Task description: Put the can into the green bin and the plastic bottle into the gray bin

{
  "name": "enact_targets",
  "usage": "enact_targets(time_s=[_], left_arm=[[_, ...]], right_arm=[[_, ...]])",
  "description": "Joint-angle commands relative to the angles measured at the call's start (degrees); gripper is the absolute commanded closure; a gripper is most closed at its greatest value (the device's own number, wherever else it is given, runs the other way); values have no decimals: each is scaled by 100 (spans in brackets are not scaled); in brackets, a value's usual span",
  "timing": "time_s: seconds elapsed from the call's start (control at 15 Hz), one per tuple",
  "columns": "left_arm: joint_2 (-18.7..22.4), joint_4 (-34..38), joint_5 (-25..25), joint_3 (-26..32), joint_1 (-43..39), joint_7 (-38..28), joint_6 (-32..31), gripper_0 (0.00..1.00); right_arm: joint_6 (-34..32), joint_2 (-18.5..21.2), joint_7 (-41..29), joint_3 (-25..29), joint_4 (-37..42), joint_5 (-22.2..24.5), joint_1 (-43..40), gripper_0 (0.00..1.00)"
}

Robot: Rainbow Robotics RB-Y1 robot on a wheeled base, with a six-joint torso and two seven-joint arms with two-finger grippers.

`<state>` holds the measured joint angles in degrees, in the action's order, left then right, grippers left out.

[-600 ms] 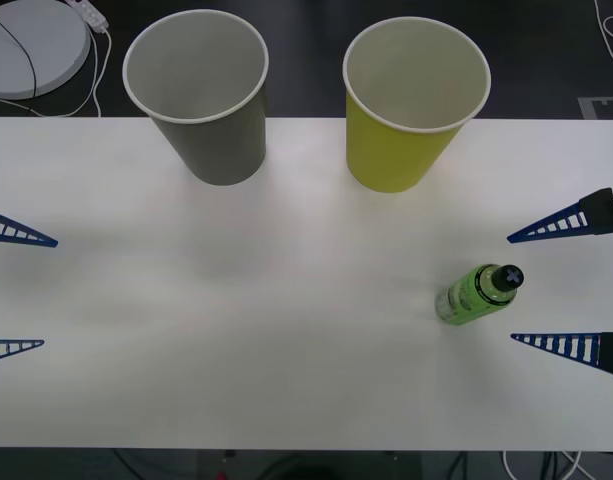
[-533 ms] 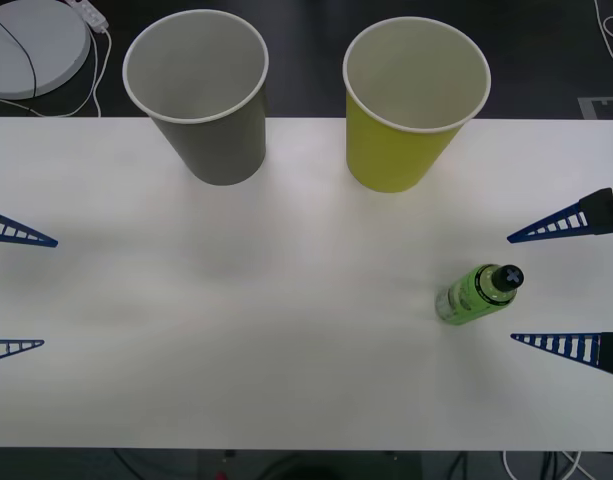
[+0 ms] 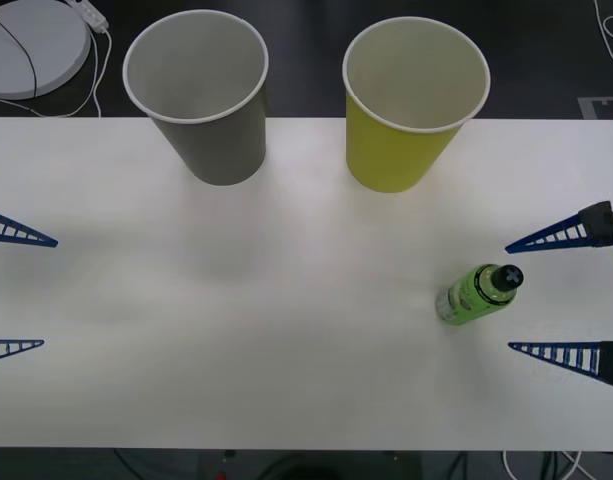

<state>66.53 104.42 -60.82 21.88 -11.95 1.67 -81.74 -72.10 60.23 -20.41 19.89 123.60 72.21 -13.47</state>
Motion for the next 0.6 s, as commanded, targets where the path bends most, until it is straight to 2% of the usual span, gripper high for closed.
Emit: enact_targets(time_s=[0.07,0.2,0.33,0.6], left_arm=[[0,0,0,0,0,0,0,0],[0,0,0,0,0,0,0,0],[0,0,0,0,0,0,0,0],[0,0,0,0,0,0,0,0]], right_arm=[[680,199,415,-108,-12,-550,-226,0],[1066,191,458,-108,-20,-1104,-455,0],[1444,191,599,-99,-3,-1385,-727,0],[2209,191,1636,59,-12,-1789,-1448,0]])
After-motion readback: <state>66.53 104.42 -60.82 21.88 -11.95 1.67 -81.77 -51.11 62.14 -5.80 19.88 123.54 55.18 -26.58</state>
